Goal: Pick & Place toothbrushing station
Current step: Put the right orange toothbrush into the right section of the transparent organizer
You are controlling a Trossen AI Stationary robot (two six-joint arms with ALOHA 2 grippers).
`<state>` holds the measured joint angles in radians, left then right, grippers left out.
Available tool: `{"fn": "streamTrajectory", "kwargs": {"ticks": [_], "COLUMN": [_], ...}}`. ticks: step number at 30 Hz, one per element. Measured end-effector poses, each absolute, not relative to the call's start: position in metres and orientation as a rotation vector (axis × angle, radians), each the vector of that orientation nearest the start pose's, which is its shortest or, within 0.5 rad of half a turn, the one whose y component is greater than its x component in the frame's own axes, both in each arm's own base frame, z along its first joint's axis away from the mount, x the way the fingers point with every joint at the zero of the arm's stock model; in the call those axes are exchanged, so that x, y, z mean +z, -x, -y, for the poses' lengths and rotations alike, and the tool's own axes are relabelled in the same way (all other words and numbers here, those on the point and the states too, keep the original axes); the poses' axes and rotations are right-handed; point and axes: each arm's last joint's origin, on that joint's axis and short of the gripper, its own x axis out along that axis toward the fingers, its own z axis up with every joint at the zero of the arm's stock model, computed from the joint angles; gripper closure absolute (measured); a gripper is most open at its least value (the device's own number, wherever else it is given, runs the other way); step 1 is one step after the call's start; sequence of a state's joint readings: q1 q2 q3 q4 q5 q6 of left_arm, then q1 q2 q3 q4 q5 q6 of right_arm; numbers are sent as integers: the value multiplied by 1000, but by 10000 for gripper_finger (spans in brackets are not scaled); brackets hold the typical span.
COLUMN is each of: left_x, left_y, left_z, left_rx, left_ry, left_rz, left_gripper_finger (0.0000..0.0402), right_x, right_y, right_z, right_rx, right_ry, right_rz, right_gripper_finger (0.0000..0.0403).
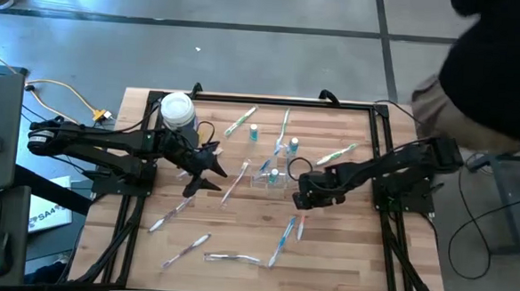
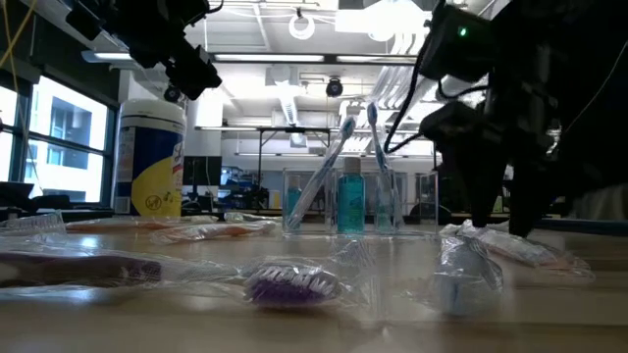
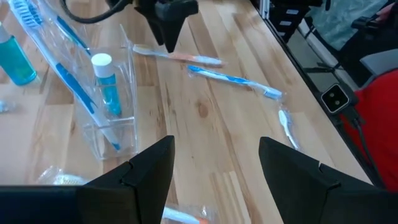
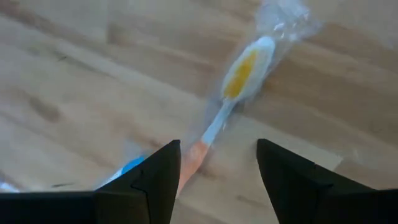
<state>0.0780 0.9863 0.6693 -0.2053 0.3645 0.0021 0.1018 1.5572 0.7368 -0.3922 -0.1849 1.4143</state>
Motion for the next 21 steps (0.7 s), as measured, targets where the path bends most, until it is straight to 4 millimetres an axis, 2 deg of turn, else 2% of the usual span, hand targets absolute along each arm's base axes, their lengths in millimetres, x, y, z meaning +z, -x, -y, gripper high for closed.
{"fn": "streamTrajectory", "kwargs": {"ticks": [6, 14, 17, 21], "left_x": [256, 256, 256, 256], "left_y": [-207, -207, -207, -207], "left_z": [-6, -6, -6, -6], "left_rx": [-281, -281, -281, -281], "left_ry": [115, 115, 115, 115], "left_rz": [-526, -525, -525, -525], "left_gripper_finger": [168, 168, 168, 168], "right_x": [129, 128, 127, 126], "right_y": [-263, -261, -261, -259], "right_z": [-30, -31, -30, -30], "right_rx": [-702, -722, -731, -748], "right_ry": [-1246, -1177, -1170, -1162], "right_rz": [-1179, -1164, -1163, -1170], "right_gripper_finger": [199, 201, 221, 277]}}
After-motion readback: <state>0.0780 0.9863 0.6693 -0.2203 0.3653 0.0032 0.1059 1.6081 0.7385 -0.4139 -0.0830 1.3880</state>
